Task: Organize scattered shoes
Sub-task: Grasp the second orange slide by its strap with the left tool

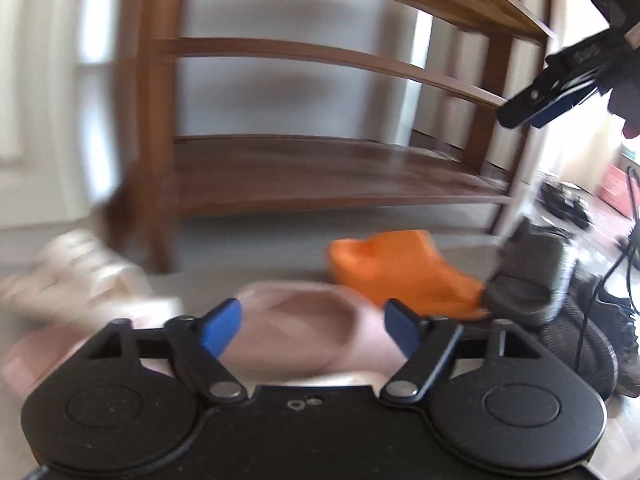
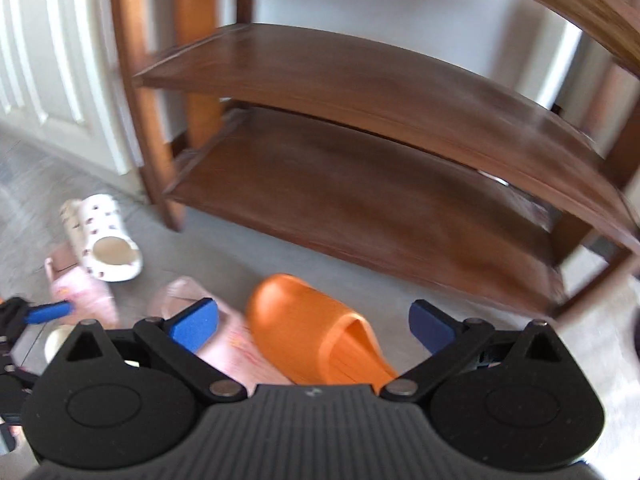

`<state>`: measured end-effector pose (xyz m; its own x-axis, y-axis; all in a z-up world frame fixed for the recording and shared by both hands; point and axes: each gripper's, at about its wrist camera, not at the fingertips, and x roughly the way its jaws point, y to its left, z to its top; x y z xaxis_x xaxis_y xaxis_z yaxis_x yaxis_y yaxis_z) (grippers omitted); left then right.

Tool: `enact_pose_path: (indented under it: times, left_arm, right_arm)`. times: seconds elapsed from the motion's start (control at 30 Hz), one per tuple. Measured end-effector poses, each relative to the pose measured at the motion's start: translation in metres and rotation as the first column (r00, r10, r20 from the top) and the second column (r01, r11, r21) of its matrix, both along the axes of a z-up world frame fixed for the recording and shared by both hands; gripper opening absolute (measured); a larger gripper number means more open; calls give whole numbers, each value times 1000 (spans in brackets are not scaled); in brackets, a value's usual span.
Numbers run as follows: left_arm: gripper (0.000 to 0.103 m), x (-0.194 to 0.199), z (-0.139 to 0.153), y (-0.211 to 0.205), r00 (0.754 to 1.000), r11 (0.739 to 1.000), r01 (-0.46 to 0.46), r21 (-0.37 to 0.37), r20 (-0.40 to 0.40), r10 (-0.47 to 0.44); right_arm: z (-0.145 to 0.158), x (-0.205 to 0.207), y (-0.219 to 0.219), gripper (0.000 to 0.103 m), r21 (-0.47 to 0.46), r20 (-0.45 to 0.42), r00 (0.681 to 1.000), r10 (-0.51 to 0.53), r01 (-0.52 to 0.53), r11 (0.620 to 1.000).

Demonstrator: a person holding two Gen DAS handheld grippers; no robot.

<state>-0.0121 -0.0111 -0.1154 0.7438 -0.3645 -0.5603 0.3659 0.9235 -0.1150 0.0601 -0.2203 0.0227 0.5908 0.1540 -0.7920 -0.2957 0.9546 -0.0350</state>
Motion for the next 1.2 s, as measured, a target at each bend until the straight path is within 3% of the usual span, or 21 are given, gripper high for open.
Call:
enact_pose_path:
  times: [0.07, 0.27, 0.37, 0.6, 0.87, 1.07, 1.2]
  left_arm:
    - [66, 27, -6, -25, 997, 997, 74, -28, -25, -74]
    - [59, 80, -24, -48, 978, 979, 161, -127, -111, -176]
    - [58, 110, -42, -57, 954, 966, 198, -168, -195, -229]
    - [57, 147, -64, -78, 916, 954, 220, -204, -292, -273]
    - [55, 164, -80, -80, 890, 932, 214, -293, -334, -310]
    - [29, 170, -83, -61, 881, 893, 146, -426, -355, -313]
    - [17, 165, -81, -50, 871, 829, 118, -547, -345, -351]
  right_arm:
    - [2, -3, -20, 103, 10, -12, 1000, -29, 29, 1000]
    - [0, -18, -59, 103, -5, -42, 998, -52, 52, 999]
    - [-5, -23, -70, 103, -14, -67, 996, -61, 60, 998]
    - [-12, -36, -91, 103, -29, -112, 991, -74, 71, 997]
    - [-19, -43, -102, 103, -38, -152, 986, -71, 66, 997]
    - [-21, -44, -102, 103, -13, -171, 984, -58, 57, 998]
    - [-17, -44, -99, 103, 27, -157, 987, -39, 44, 999]
